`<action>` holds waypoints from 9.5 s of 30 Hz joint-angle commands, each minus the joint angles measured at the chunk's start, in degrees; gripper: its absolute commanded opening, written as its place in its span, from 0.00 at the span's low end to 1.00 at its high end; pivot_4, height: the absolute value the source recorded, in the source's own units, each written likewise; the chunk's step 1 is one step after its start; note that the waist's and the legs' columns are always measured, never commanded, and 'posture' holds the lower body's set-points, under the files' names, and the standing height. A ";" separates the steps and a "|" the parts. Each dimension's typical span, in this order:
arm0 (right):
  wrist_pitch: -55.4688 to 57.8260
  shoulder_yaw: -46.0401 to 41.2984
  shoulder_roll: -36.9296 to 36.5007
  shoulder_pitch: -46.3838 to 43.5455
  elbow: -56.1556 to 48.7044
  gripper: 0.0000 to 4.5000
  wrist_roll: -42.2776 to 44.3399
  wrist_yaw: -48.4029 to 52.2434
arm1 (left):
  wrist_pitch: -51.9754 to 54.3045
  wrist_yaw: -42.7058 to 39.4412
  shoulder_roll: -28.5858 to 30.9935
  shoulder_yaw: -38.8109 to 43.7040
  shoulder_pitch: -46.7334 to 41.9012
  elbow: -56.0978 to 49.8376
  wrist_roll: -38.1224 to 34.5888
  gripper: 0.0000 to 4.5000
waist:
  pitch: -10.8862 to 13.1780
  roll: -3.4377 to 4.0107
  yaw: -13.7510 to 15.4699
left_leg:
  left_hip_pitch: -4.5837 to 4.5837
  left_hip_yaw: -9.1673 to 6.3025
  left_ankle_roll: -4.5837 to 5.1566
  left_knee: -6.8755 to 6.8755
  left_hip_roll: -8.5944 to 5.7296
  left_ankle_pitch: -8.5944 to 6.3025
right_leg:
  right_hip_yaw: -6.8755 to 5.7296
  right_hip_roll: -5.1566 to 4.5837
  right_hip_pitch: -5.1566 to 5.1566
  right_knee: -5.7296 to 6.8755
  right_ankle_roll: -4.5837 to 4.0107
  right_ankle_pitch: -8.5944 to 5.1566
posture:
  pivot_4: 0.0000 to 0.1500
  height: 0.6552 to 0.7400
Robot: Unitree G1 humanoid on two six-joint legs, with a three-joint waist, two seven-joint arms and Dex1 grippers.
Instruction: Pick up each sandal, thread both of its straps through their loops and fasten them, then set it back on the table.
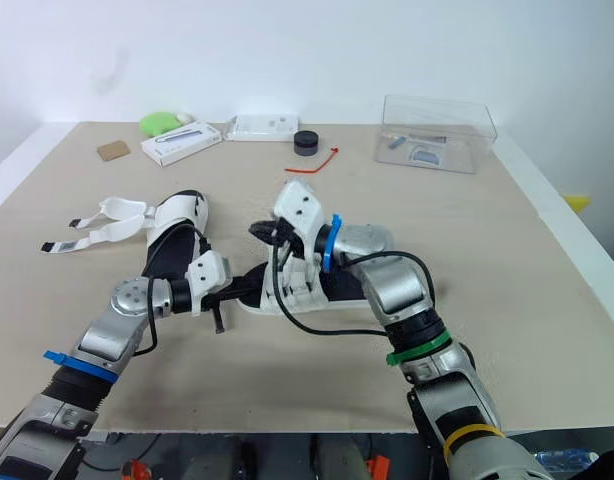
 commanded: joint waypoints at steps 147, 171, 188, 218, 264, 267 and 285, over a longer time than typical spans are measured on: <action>-25.63 -12.38 -1.86 -2.90 15.63 0.99 12.66 34.48 | 39.27 54.97 -19.77 20.66 -3.67 -17.35 -0.34 1.00 | 0.76 -0.61 -0.06 | 0.02 -0.96 -0.98 0.11 -0.08 -0.09 | 0.07 0.53 -0.18 0.67 -0.93 0.09 | 1.00 1.00; -5.88 -12.81 -3.03 -3.73 10.39 1.00 13.97 25.84 | 29.38 48.19 -13.78 22.05 -8.58 0.20 -1.04 0.35 | 0.76 -0.61 -0.14 | 0.09 -1.00 -1.16 0.10 0.00 0.09 | 0.04 0.56 -0.18 0.73 -0.96 0.11 | 1.00 1.00; -6.60 -12.66 -3.43 -3.33 10.08 1.00 13.45 26.04 | 27.06 30.17 -5.62 17.31 -5.70 -6.22 -4.07 0.04 | 0.76 -0.61 -0.12 | -0.01 -0.98 -1.17 0.03 -0.07 0.07 | 0.04 0.53 -0.24 0.70 -0.90 0.07 | 1.00 1.00; -3.52 -13.36 -10.95 3.58 0.88 1.00 14.82 27.00 | -21.87 -25.20 16.01 -0.40 8.86 -11.99 -2.74 0.04 | 0.81 -0.56 -0.05 | -0.02 -0.90 -1.05 0.01 0.00 -0.39 | 0.04 0.55 -0.30 0.69 -0.87 -0.52 | 1.00 1.00; 1.97 -15.54 -20.38 20.77 -17.78 0.43 17.30 23.59 | 36.80 -14.76 28.29 16.63 12.63 -34.43 -39.55 1.00 | 0.85 -0.51 -0.16 | 0.09 -0.91 -0.87 0.08 0.00 -0.45 | 0.06 0.62 -0.24 0.78 -0.35 -0.89 | 1.00 1.00; 2.22 -13.75 -20.33 22.49 -19.57 0.20 16.63 23.31 | 43.62 -10.19 25.51 17.86 7.72 -30.34 -44.47 1.00 | 0.85 -0.51 0.00 | 0.12 -0.98 -0.87 0.09 0.00 -0.44 | 0.02 0.67 -0.21 0.81 -0.36 -0.89 | 1.00 1.00; 3.86 -5.09 -18.32 22.28 -22.12 0.02 11.79 18.50 | 63.91 14.62 6.90 24.19 -10.78 -4.59 -50.23 1.00 | 0.86 -0.60 0.02 | 0.05 -1.01 -0.90 0.17 -0.14 -0.44 | 0.04 0.56 -0.19 0.85 -0.67 -0.68 | 1.00 1.00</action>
